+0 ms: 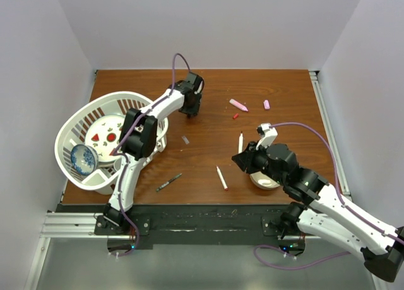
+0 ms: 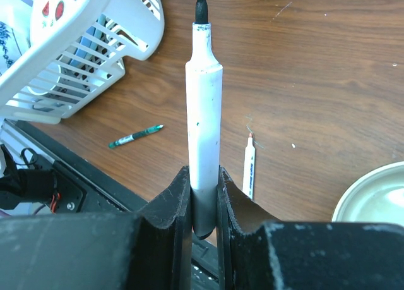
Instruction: Insert the pens into the pen caps
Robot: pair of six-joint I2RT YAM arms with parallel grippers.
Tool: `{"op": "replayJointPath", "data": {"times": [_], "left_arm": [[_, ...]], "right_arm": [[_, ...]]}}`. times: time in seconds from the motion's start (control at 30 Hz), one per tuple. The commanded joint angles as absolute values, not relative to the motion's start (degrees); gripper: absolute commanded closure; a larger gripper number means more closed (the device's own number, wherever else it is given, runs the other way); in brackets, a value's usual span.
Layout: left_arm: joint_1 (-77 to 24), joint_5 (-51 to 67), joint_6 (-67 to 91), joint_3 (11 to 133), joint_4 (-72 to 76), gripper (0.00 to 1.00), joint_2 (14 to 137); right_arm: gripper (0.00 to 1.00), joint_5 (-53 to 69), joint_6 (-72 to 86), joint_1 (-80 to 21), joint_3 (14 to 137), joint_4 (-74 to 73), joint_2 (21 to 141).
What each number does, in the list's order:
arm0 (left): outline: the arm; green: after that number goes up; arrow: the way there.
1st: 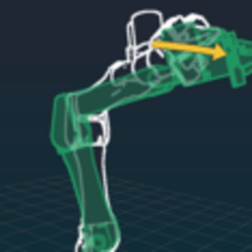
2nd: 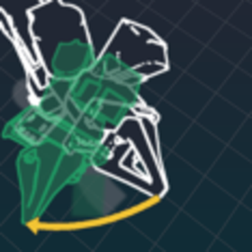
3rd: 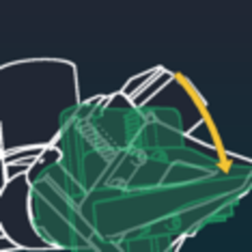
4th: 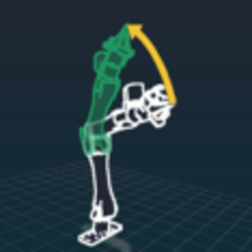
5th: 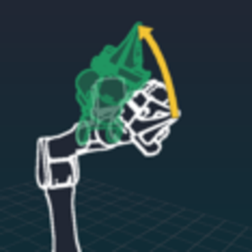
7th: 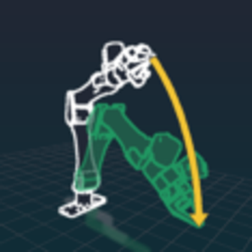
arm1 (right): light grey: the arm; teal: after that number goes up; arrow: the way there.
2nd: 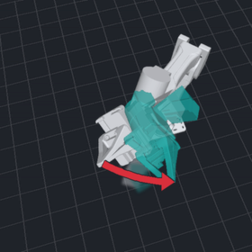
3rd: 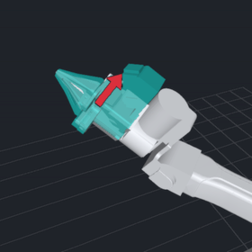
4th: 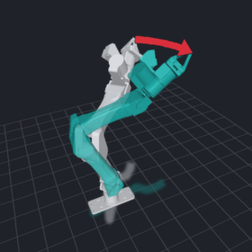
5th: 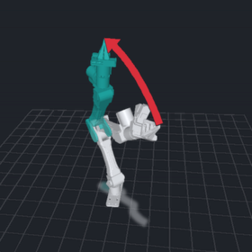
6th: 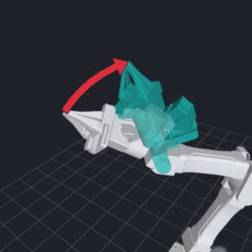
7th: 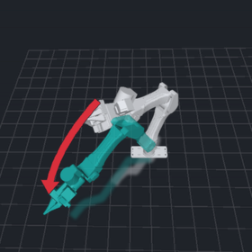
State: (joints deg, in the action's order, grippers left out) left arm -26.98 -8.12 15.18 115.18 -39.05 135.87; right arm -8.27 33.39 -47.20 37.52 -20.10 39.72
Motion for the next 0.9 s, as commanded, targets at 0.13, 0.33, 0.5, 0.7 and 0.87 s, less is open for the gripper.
{"op": "replayJointPath", "data": {"times": [0.13, 0.33, 0.5, 0.7, 0.87], "left_arm": [[-26.4, -9.7, 13.3, 117.5, -38.7, 0.57, 137.5], [-26.3, -10.2, 12.8, 117.5, -39.0, 0.6, 138.4], [-26.2, -10.6, 12.6, 117.4, -39.4, 0.63, 139.2], [-26.2, -9.2, 12.7, 117.0, -39.8, 0.83, 139.3], [-26.2, -5.2, 11.8, 112.1, -37.4, 0.99, 135.6]], "right_arm": [[1.0, -10.5, 32.3, -47.3, 40.5, -20.2, 40.0], [1.0, -10.4, 32.1, -47.3, 40.3, -19.9, 40.2], [1.0, -10.1, 32.1, -47.3, 40.3, -19.7, 40.2], [1.0, -10.3, 32.1, -47.3, 40.2, -20.1, 39.5], [1.0, -10.2, 32.2, -47.3, 40.1, -20.1, 39.3]]}}
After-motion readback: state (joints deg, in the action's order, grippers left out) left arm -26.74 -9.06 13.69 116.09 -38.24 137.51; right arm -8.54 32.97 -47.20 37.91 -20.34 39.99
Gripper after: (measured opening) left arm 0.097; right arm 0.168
